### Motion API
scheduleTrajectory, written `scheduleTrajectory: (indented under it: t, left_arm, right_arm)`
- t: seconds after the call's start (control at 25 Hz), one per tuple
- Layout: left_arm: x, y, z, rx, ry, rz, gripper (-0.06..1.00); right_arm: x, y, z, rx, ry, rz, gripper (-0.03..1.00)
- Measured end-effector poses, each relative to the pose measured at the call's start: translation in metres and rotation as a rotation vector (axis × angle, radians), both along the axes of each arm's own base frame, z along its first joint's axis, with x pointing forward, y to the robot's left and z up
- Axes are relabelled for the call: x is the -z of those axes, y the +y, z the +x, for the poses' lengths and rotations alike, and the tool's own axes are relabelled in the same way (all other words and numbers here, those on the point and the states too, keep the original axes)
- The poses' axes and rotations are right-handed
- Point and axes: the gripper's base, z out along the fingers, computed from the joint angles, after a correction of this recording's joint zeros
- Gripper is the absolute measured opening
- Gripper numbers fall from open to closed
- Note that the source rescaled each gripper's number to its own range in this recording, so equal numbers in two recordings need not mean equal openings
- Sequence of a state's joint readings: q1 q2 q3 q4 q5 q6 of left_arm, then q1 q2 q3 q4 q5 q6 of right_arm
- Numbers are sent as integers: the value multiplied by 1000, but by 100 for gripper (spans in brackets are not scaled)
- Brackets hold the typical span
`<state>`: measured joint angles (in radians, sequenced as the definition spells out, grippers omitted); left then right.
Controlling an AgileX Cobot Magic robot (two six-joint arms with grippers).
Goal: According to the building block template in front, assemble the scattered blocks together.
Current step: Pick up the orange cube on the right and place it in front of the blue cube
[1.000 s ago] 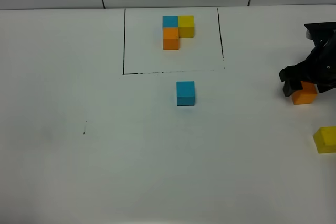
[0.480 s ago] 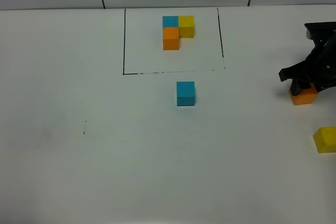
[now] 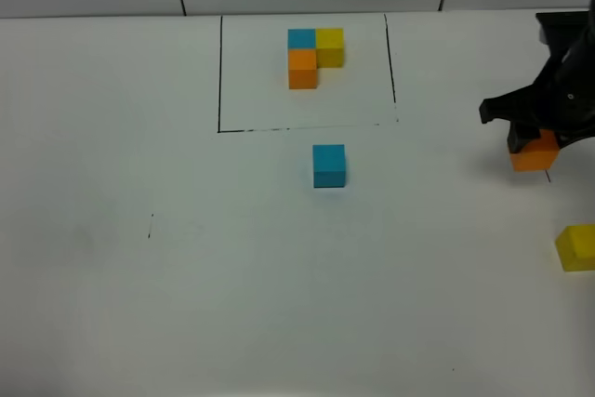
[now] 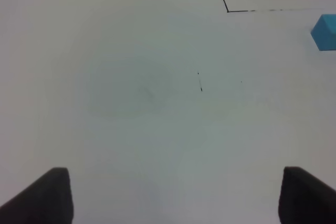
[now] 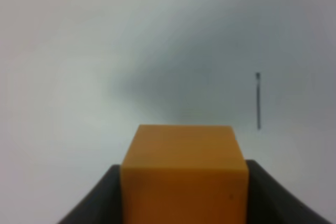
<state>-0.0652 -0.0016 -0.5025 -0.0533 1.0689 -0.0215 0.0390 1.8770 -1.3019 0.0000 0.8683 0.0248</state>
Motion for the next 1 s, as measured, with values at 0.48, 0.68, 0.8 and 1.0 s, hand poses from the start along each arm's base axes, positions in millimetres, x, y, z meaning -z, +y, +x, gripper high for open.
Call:
scheduleTrajectory:
  t: [0.48,0.68,0.8,1.0]
  left_arm:
    - [0,0,0,0,0,0,69]
    - [0,0,0,0,0,0,69]
    - [0,0,0,0,0,0,69]
    - [0,0,0,0,0,0,69]
  right_arm:
    - [-5,126,-32,83,16,-6,2]
    - [-5,152,-43,66,11,26,2]
    - [-4,164,-48,50,16,42,2]
    - [14,181,-49,25,22,58,2]
